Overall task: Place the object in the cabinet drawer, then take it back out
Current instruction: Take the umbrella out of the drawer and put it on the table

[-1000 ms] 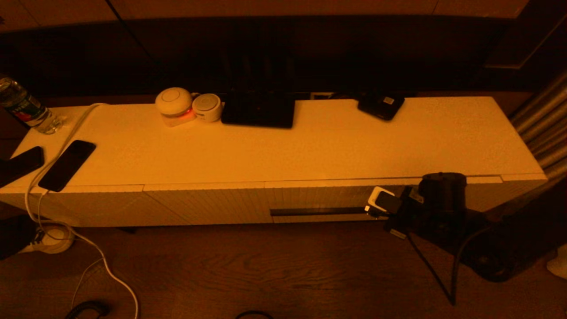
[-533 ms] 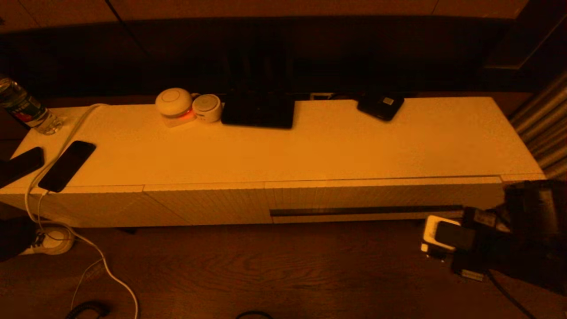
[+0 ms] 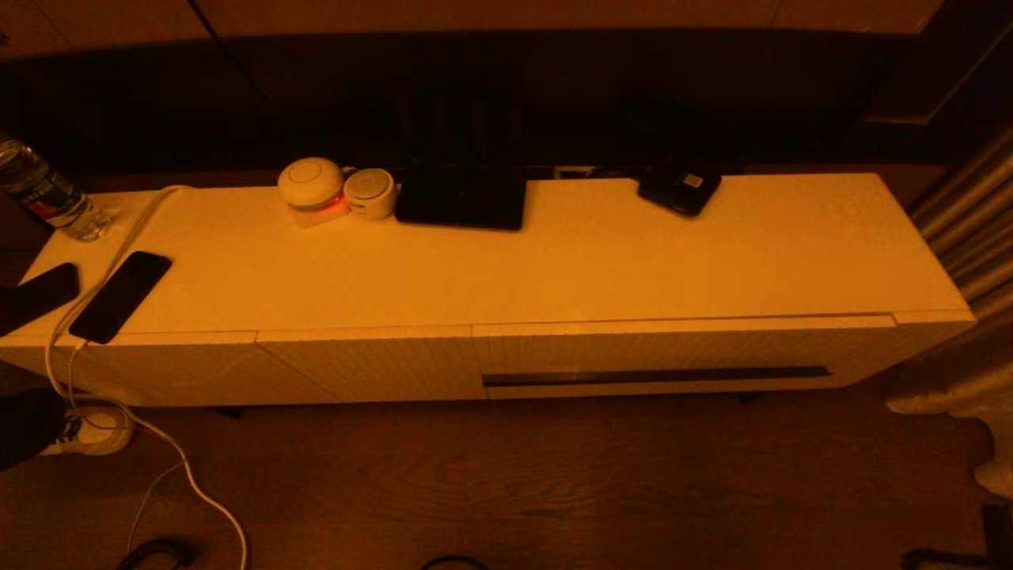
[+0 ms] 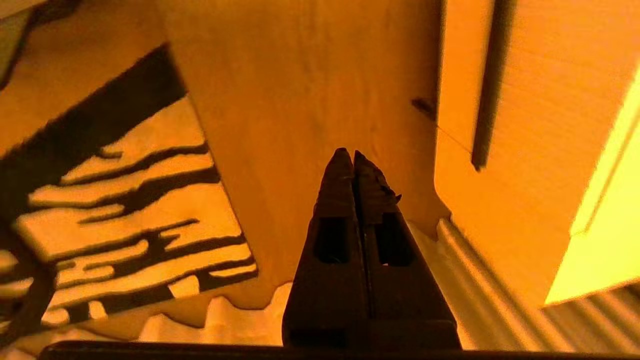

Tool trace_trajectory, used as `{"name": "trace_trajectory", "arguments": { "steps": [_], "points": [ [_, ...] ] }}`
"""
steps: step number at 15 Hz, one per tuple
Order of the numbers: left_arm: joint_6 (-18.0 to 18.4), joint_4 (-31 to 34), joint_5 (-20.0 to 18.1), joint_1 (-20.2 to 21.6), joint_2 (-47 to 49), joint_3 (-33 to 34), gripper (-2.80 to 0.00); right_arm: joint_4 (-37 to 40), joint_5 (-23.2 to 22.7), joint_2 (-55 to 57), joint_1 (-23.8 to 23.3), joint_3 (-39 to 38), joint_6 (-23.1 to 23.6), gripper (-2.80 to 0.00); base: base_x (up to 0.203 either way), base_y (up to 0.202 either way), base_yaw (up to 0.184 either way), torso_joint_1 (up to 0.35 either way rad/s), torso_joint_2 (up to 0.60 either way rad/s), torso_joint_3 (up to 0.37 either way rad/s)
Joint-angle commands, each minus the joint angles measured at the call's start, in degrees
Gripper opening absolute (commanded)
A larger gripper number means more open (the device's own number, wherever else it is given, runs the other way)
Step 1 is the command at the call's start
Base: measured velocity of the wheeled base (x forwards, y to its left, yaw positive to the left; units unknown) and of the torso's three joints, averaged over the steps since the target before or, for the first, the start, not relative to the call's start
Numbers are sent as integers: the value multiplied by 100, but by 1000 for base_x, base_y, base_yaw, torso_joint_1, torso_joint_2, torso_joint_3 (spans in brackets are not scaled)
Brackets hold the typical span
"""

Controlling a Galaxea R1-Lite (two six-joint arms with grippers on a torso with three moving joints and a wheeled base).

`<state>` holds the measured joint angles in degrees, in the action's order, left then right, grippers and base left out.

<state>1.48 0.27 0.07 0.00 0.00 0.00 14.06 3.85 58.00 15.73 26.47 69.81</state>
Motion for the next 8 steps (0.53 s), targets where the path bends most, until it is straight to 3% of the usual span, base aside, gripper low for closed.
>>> {"name": "trace_trajectory", "arguments": {
  "steps": [1, 4, 8],
  "points": [
    [2, 0, 1, 0, 0, 0, -280, -11, -75, 40, -12, -11, 213, -280, 0, 0, 0, 0, 0, 0],
    [2, 0, 1, 0, 0, 0, -280, -415, -313, 760, -9, -30, 779, -280, 0, 0, 0, 0, 0, 0],
    [2, 0, 1, 0, 0, 0, -280, -1404, -746, 1986, -8, -173, 910, -280, 0, 0, 0, 0, 0, 0]
  ]
}}
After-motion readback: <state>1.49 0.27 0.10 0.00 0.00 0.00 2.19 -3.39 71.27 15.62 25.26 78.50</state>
